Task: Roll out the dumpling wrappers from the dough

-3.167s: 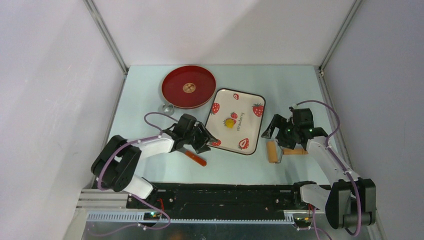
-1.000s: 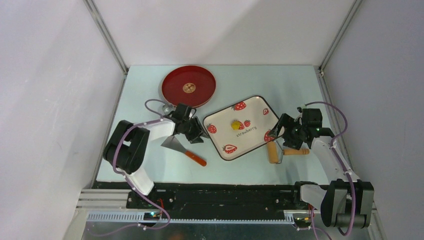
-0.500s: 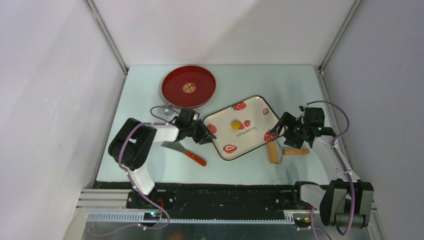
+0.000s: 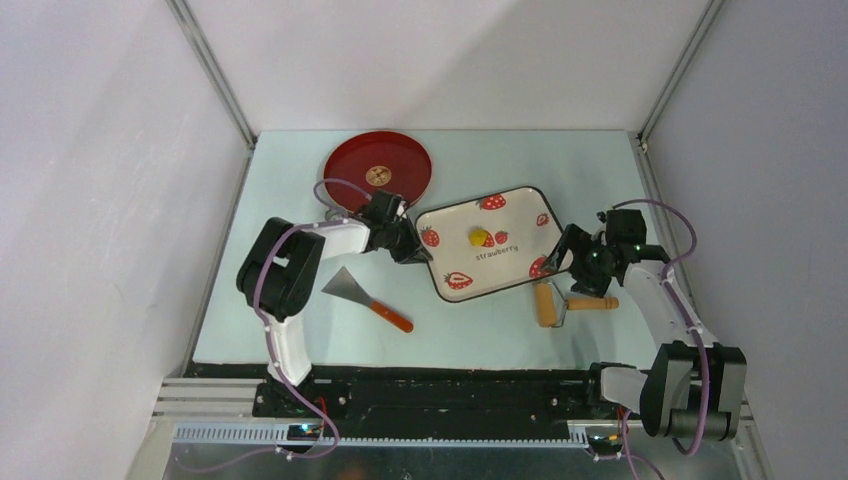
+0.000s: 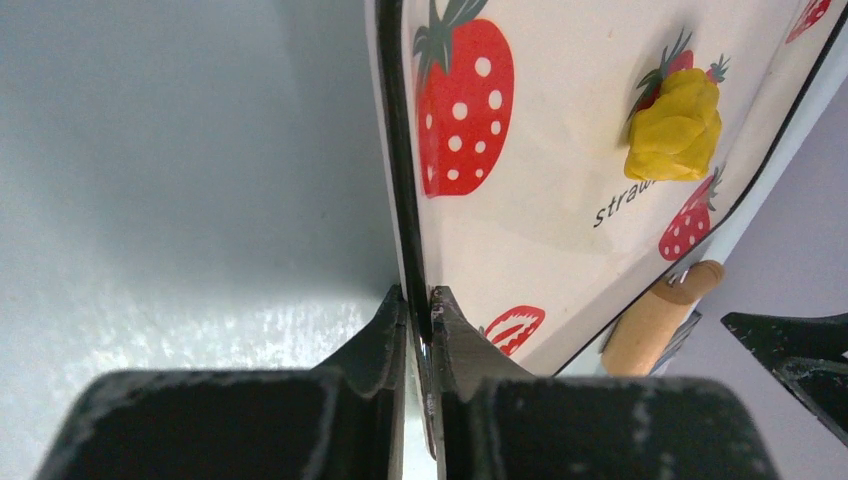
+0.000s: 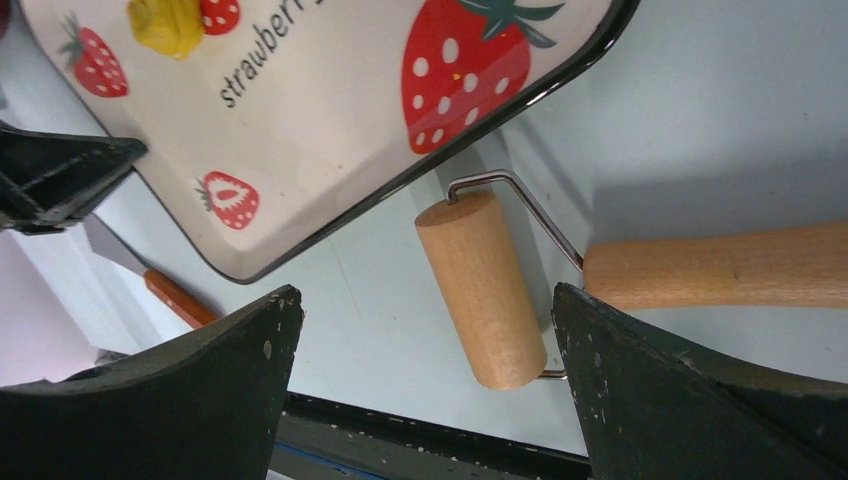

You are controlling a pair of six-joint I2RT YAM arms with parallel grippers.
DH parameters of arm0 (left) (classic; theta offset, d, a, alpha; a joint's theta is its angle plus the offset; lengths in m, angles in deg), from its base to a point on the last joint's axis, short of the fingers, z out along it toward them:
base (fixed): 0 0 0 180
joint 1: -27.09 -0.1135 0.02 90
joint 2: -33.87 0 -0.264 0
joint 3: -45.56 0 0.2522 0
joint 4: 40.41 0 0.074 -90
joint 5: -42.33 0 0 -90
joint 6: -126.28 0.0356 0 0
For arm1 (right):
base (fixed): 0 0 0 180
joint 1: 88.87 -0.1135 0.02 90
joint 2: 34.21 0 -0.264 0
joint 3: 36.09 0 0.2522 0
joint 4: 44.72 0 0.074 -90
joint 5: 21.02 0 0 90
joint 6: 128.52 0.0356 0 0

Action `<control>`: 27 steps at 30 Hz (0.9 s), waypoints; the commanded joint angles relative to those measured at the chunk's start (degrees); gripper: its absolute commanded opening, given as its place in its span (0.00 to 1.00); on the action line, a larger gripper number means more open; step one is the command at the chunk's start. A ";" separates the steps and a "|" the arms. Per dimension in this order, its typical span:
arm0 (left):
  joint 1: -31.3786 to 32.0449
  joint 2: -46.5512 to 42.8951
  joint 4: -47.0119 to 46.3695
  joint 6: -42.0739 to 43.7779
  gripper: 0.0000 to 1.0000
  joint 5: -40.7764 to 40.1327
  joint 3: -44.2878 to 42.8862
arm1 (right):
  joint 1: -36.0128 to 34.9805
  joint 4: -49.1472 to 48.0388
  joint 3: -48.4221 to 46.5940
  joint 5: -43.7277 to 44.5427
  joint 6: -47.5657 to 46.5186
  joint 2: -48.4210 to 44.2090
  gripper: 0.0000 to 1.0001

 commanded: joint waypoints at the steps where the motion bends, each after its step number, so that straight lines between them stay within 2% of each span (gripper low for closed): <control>1: -2.48 2.41 6.99 12.29 0.05 -0.78 -3.68 | -2.00 3.86 -3.19 5.14 -0.27 2.02 1.00; 6: -3.50 6.05 11.05 18.94 0.04 1.35 -10.21 | -8.43 5.37 -3.38 10.08 1.22 5.26 1.00; 8: -3.47 7.27 13.36 20.84 0.07 0.94 -12.64 | -10.13 5.88 -3.44 11.17 1.78 6.99 1.00; 10: -3.51 7.99 15.29 22.03 0.24 0.83 -14.87 | -11.42 5.99 -3.45 11.64 2.20 8.32 1.00; 11: -3.52 8.08 16.45 22.59 0.38 0.96 -16.07 | -12.31 5.91 -3.45 11.78 2.22 8.65 1.00; 13: -3.52 7.42 17.37 22.88 0.53 0.95 -17.14 | -13.69 5.69 -3.51 11.79 2.42 9.22 1.00; 15: -3.52 4.91 18.26 22.80 0.60 0.84 -17.68 | -15.27 5.39 -3.53 12.02 2.81 9.44 1.00; 20: -3.50 -3.12 20.41 21.00 0.72 -0.23 -17.20 | -19.39 5.11 -4.01 12.41 4.12 10.99 1.00; 27: -3.52 -19.81 20.96 17.52 0.74 -3.76 -8.42 | -30.18 2.75 -4.73 11.45 8.22 13.58 1.00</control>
